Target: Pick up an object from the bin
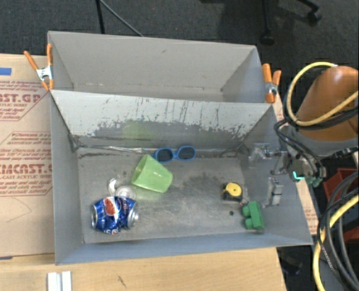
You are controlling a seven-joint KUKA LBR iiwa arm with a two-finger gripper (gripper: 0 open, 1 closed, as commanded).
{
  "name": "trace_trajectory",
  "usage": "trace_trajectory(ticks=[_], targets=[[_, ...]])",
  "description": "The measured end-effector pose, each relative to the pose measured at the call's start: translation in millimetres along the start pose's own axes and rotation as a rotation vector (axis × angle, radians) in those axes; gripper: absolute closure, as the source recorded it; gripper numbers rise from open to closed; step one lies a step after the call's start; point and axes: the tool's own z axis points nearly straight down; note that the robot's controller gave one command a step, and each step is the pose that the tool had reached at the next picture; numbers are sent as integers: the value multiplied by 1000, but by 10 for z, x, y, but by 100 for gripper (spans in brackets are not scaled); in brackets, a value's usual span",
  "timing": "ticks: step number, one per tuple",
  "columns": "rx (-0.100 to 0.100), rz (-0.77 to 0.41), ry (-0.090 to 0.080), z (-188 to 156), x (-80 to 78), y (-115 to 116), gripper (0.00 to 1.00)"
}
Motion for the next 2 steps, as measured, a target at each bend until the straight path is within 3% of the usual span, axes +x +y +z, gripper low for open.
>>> trace_trajectory(ticks=[1, 2], targets=[[-2, 241, -1, 1084, -70, 17, 0], [-2, 436, -8, 745, -16, 167, 0]])
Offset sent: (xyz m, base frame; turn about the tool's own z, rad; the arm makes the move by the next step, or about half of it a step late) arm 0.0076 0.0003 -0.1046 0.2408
